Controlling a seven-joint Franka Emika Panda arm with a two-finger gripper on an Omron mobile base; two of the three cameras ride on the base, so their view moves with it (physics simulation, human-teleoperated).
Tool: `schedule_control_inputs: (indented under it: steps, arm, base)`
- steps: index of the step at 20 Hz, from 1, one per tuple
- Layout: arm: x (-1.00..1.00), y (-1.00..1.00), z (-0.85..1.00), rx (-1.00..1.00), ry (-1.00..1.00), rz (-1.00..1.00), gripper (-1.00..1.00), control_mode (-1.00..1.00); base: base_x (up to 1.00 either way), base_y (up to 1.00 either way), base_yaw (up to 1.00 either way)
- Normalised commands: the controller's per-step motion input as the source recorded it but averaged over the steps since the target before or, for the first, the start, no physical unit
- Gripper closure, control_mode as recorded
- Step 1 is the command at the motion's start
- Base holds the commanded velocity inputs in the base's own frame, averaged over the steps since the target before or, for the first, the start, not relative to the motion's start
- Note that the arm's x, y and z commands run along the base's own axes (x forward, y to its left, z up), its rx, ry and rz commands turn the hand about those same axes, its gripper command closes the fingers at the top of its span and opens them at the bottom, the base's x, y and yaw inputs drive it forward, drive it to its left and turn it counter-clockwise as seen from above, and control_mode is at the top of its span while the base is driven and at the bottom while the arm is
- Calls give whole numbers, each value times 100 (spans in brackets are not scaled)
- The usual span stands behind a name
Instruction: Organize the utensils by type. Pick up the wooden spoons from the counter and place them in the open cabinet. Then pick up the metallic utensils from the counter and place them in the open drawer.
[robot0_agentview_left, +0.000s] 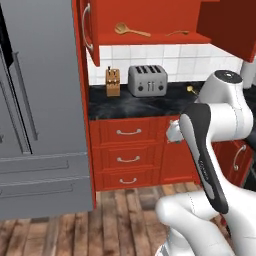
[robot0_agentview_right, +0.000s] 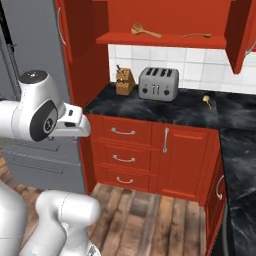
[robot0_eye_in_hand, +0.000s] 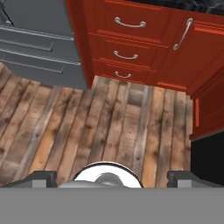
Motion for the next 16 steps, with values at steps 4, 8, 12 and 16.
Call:
schedule_control_inputs:
  steps: [4, 8, 12, 16]
  arm:
    - [0, 0, 0, 0, 0, 0, -100, 100]
    - [0, 0, 0, 0, 0, 0, -100, 100]
    - [0, 0, 0, 0, 0, 0, -100, 100]
    - [0, 0, 0, 0, 0, 0, -100, 100]
  base:
    - [66, -19, -27]
    - [68, -13, -24]
    - [67, -34, -20]
    - [45, -63, -17]
